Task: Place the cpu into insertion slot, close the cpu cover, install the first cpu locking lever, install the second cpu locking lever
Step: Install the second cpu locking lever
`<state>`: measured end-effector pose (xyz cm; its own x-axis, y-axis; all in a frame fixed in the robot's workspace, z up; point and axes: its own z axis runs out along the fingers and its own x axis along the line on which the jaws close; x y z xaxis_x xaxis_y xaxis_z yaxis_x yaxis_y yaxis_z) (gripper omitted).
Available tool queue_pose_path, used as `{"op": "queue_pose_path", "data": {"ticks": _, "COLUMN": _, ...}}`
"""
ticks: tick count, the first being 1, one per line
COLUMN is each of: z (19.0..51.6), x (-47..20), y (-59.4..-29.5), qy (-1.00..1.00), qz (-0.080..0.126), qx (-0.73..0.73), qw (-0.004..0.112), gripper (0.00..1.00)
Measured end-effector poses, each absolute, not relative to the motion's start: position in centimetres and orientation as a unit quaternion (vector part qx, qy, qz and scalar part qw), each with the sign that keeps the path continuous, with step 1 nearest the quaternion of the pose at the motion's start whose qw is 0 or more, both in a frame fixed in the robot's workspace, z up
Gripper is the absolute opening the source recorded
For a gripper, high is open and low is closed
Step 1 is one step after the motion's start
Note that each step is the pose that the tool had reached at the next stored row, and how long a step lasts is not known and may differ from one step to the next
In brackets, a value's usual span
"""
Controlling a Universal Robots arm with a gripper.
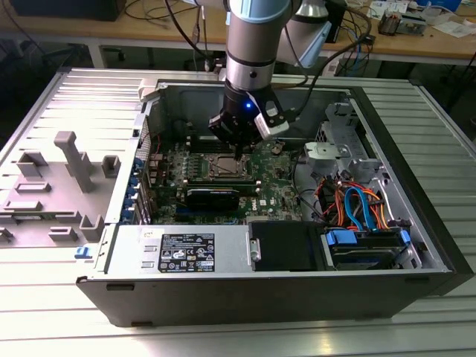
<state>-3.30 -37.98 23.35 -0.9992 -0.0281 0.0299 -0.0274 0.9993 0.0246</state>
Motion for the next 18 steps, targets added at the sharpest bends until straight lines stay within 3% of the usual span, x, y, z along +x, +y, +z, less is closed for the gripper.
{"op": "queue_pose_path", "data": {"ticks": 18, "z": 24.09, "x": -3.30, "y": -38.61, "qy": -1.000, "qz": -0.012, "qx": 0.014, "qw": 0.015, "gripper": 0.11}}
